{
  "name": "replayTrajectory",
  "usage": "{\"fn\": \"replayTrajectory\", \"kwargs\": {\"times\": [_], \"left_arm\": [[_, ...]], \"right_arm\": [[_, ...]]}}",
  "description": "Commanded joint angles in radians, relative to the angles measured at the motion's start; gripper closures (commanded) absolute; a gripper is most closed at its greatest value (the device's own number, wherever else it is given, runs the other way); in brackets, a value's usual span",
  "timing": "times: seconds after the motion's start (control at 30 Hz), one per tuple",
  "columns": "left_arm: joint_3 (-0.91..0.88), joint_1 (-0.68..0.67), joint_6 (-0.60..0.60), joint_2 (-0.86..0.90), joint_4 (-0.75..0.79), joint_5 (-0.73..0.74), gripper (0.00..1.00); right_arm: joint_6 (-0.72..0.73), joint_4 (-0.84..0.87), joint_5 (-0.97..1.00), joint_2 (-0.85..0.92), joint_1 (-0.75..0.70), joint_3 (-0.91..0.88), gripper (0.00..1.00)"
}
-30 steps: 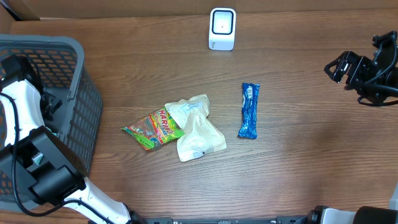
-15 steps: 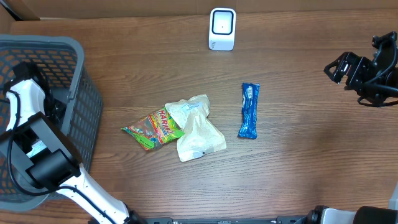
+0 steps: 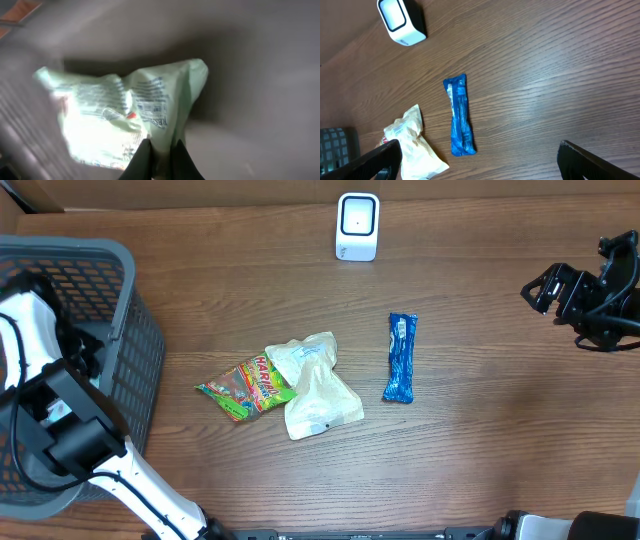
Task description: Scan the item barcode
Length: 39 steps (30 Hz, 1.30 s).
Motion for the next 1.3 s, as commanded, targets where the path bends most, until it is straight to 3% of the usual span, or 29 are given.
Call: {"fn": "replayTrajectory", "kwargs": {"times": [0.0, 0.17, 0.33, 0.5, 0.57, 0.6, 0.63, 0.77, 0.9, 1.07, 1.27], "left_arm": [[0.177, -0.022, 0.121, -0.037, -0.087, 0.171, 0.96], [0.272, -0.077, 0.138, -0.150, -0.140, 0.194, 0.96], [0.280, -0.142, 0.138, -0.382, -0.129, 0.210, 0.96], [0.280, -0.183, 0.086, -0.560, -0.111, 0.067, 0.95], [0.277, -0.178, 0.050, -0.566, -0.127, 0.021, 0.72], [0.269, -0.170, 0.039, -0.558, -0.141, 0.016, 0.43], [0.251, -0.160, 0.039, -0.544, -0.148, 0.016, 0.26], [0.172, -0.128, 0.040, -0.502, -0.138, 0.033, 0.06], [0.064, -0.108, 0.124, -0.467, -0.063, 0.067, 0.03], [-0.099, -0.105, 0.323, -0.409, 0.074, 0.137, 0.04], [-0.157, -0.105, 0.427, -0.304, 0.155, 0.143, 0.07]], "right_arm": [[0.001, 0.005, -0.009, -0.001, -0.001, 0.007, 0.00], [0.001, 0.004, -0.009, -0.001, -0.001, 0.007, 0.00], [0.000, 0.004, -0.009, -0.001, -0.001, 0.007, 0.00], [0.000, 0.010, -0.009, -0.001, -0.001, 0.007, 0.00], [0.000, 0.013, -0.009, -0.001, -0.001, 0.007, 0.00], [0.000, 0.014, -0.009, -0.001, -0.001, 0.007, 0.00], [0.000, 0.013, -0.009, -0.001, -0.001, 0.007, 0.00], [0.000, 0.013, -0.009, -0.001, -0.001, 0.007, 0.00], [0.000, 0.013, -0.009, -0.001, -0.001, 0.007, 0.00], [0.000, 0.003, -0.009, -0.001, -0.001, 0.007, 0.00], [0.000, 0.003, -0.009, -0.001, -0.001, 0.007, 0.00]]}}
